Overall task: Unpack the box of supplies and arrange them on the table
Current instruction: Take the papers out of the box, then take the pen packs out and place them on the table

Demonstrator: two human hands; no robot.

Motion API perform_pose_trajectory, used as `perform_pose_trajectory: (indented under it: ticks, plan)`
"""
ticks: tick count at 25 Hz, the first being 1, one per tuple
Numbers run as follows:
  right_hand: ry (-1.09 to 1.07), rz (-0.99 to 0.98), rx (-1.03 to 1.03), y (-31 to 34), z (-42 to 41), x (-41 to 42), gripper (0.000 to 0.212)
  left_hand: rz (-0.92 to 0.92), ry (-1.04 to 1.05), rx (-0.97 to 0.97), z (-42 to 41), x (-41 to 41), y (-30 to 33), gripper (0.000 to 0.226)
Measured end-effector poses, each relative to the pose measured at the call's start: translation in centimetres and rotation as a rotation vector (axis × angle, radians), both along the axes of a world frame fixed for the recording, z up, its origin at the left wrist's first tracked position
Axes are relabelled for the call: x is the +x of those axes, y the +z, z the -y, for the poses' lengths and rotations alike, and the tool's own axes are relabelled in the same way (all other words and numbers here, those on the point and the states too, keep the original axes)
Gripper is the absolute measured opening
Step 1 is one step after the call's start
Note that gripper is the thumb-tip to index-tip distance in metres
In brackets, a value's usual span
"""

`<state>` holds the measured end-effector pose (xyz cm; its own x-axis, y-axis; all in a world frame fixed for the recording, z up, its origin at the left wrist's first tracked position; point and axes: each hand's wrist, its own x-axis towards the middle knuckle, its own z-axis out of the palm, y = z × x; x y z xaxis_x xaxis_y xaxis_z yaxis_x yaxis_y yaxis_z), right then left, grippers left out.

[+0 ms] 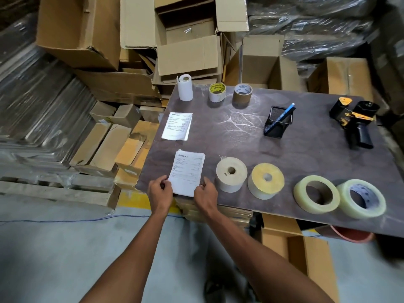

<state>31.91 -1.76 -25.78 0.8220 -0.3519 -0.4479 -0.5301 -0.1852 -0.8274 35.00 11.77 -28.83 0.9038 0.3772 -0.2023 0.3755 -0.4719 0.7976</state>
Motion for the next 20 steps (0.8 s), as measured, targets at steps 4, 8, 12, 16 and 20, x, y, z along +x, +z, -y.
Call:
perform_pose_trajectory:
  ticks: [4, 8, 12, 16, 20]
  plan:
    - [0.009, 0.033, 0.005, 0.2, 1.2, -3.0, 0.040, 0.121, 0.289, -0.199, 2.0, -4.9, 0.4, 0.023]
    - [0.075, 0.110, 0.013, -0.5, 2.8, -6.8, 0.037, 0.041, 0.286, -0.312, 2.5, -9.8, -1.8, 0.020]
    - [0.157, 0.132, -0.039, -1.5, 6.4, -11.0, 0.034, -0.066, 0.019, -0.291, 5.1, -14.8, -2.1, 0.021]
    - [0.142, 0.031, -0.059, -3.5, 11.3, -17.0, 0.031, -0.150, -0.262, -0.193, 8.6, -19.4, -2.8, 0.021]
    - [0.097, -0.096, -0.073, -6.6, 17.9, -24.1, 0.027, -0.166, -0.448, -0.095, 14.2, -25.1, -3.4, 0.019]
